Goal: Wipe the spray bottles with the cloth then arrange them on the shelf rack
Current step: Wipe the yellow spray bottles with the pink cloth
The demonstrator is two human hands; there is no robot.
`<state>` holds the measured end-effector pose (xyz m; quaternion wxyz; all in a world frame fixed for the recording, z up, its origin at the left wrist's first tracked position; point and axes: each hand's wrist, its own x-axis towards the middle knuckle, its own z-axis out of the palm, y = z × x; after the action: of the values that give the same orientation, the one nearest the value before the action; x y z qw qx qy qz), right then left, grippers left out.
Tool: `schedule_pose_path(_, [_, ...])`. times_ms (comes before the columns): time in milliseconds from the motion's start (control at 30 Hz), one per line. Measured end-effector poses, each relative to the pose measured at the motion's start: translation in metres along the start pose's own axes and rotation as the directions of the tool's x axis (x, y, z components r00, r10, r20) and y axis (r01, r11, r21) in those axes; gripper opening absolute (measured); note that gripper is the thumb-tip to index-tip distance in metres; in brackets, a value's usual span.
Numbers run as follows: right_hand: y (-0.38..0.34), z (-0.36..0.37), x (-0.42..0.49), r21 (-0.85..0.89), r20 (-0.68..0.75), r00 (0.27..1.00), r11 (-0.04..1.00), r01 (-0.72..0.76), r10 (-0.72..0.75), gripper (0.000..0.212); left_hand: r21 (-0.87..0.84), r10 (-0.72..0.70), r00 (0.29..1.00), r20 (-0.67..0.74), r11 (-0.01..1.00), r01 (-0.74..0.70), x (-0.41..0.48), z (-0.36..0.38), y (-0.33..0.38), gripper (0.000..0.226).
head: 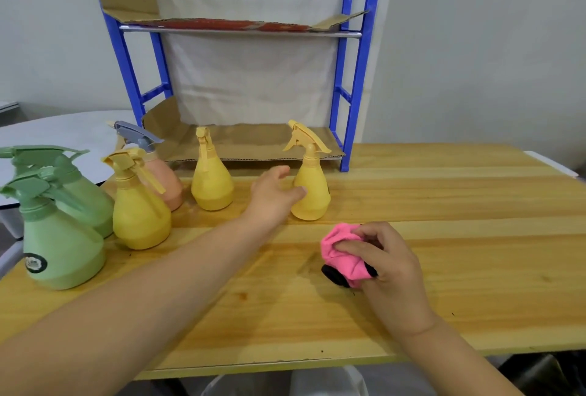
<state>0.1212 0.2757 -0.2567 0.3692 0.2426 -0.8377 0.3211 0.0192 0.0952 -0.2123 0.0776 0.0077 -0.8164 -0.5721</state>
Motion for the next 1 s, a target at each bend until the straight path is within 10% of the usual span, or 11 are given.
schedule_pose_path(1000, [-0.041,-0.003,-0.009,-0.001,0.02,0.998,0.998,0.057,-0.057,0.027,-0.062,0.01,0.99,0.141,0.998,-0.002,-0.1,-0.077,-0.013,0.057])
